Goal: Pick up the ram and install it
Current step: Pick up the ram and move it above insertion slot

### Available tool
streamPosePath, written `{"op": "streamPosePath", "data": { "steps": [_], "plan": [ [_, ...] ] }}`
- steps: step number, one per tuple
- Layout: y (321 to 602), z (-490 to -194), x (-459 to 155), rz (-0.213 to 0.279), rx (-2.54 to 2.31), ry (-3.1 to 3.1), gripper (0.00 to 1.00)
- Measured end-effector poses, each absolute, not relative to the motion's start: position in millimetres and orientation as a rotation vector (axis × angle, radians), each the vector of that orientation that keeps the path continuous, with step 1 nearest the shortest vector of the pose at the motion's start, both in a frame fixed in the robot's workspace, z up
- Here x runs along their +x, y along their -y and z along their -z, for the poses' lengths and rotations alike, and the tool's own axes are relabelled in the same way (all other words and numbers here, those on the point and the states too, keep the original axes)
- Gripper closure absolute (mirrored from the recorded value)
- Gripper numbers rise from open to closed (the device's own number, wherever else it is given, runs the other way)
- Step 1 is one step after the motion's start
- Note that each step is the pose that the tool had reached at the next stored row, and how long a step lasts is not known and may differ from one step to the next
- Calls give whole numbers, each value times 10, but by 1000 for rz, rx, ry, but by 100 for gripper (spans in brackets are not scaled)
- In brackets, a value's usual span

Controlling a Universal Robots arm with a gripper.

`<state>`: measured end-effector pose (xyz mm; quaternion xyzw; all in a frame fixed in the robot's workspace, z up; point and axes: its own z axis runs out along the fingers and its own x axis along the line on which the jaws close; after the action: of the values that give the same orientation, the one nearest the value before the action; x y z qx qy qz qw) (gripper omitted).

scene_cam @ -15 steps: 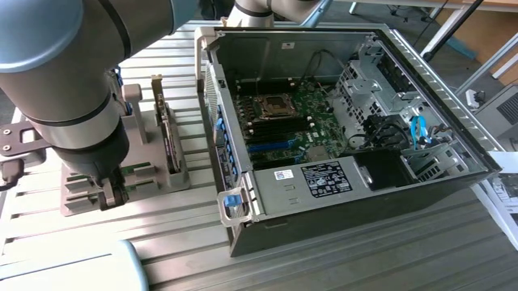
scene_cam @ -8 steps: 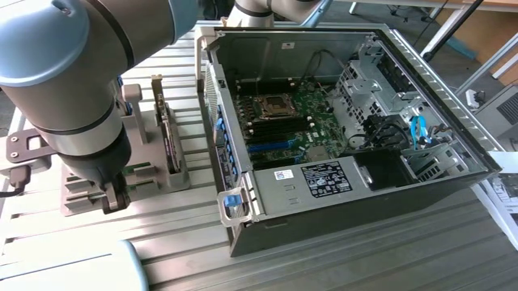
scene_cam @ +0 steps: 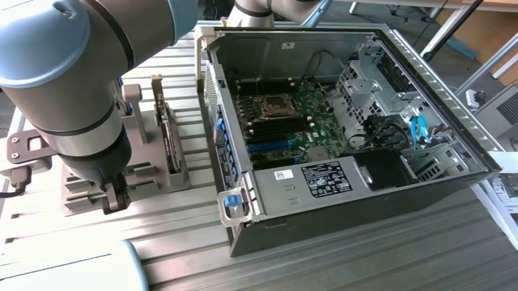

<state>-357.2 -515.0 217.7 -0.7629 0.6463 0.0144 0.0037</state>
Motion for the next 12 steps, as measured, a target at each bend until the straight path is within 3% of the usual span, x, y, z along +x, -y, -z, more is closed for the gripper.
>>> {"op": "streamPosePath", "data": {
  "steps": [12],
  "plan": [
    [5030, -2216, -3573, -48, -2390, -2024, 64]
  ]
}}
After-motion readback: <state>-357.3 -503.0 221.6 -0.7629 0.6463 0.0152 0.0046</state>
